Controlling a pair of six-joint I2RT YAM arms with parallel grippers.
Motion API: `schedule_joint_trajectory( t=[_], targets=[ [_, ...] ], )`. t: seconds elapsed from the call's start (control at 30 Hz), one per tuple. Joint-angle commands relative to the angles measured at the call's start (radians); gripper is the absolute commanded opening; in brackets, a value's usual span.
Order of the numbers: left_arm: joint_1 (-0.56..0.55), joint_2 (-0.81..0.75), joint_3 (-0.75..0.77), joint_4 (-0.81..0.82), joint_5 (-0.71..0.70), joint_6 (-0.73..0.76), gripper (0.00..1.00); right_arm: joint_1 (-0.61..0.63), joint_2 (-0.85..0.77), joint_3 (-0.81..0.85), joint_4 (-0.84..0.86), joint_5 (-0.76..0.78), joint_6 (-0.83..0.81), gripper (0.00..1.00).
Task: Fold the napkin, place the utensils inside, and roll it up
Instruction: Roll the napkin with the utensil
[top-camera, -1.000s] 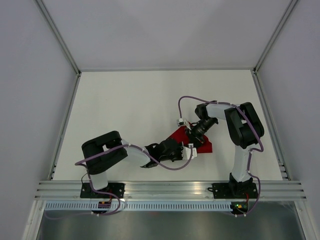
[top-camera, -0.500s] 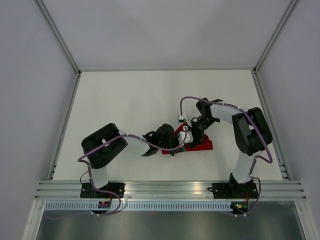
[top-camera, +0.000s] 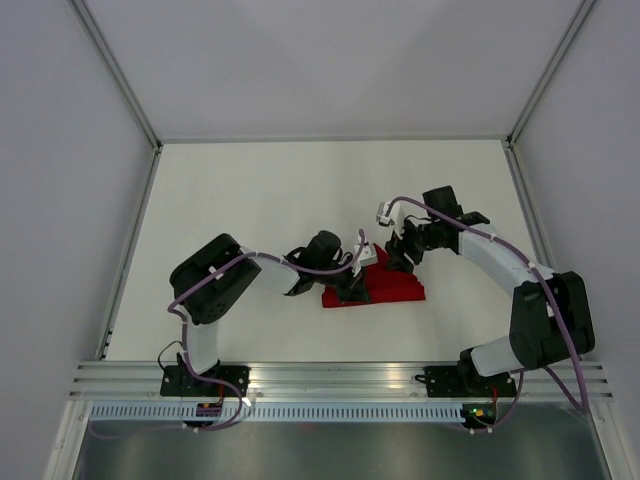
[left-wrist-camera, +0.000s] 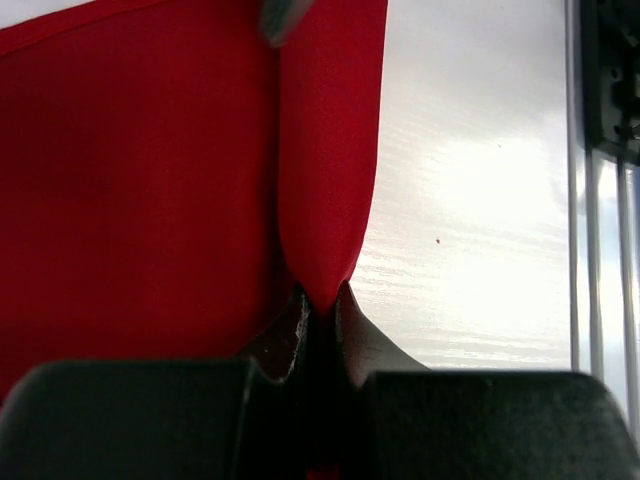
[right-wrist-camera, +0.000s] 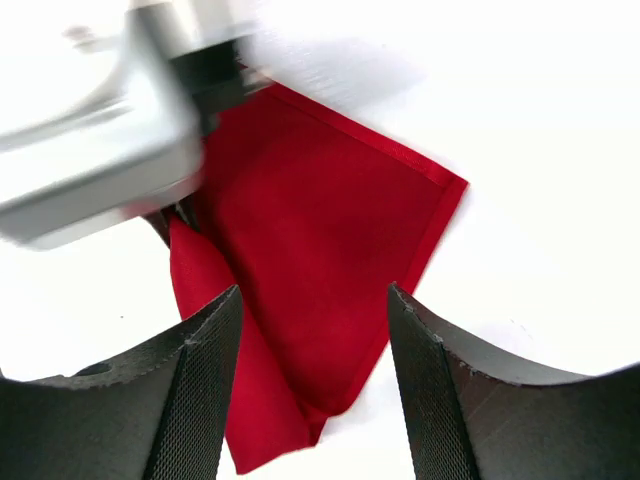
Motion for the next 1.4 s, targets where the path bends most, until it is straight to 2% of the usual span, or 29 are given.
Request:
schedule_joint_trajectory(
  t=[0.0,0.23,0.43,0.67,0.93,1.03,1.13,1.17,1.23,1.27,1.37],
  targets=[
    [0.026,0.084,0.012,-0.185,0.056,-0.080,0.02,-0.009,-0.105,-0.053,0.077,0.006,0.026,0.66],
    [0.043,0.159,0.129,-0.363,0.066,-0.117,0.02,-0.004,-0.240,-0.228,0.072,-0.041,-0.110,0.70],
    [0.057,0.231,0.250,-0.534,0.072,-0.148,0.02,0.083,-0.253,-0.354,0.217,0.077,-0.129,0.71],
    [0.066,0.260,0.290,-0.575,0.071,-0.185,0.02,0.204,-0.254,-0.417,0.336,0.183,-0.086,0.71],
    [0.069,0.263,0.290,-0.579,0.069,-0.200,0.02,0.267,-0.204,-0.443,0.402,0.232,-0.066,0.69],
    [0.069,0.256,0.289,-0.572,0.068,-0.202,0.03,0.274,-0.179,-0.445,0.403,0.237,-0.066,0.64],
    [0.071,0.239,0.281,-0.553,0.071,-0.208,0.11,0.274,-0.170,-0.451,0.408,0.240,-0.060,0.55],
    [0.071,0.227,0.276,-0.543,0.074,-0.211,0.17,0.274,-0.165,-0.449,0.408,0.241,-0.058,0.48],
    [0.069,0.208,0.272,-0.524,0.074,-0.222,0.23,0.274,-0.155,-0.448,0.408,0.241,-0.046,0.41],
    [0.071,0.187,0.267,-0.516,0.074,-0.226,0.29,0.274,-0.152,-0.448,0.408,0.241,-0.043,0.32],
    [0.074,0.150,0.255,-0.487,0.068,-0.243,0.38,0.272,-0.135,-0.443,0.403,0.243,-0.032,0.22]
  ],
)
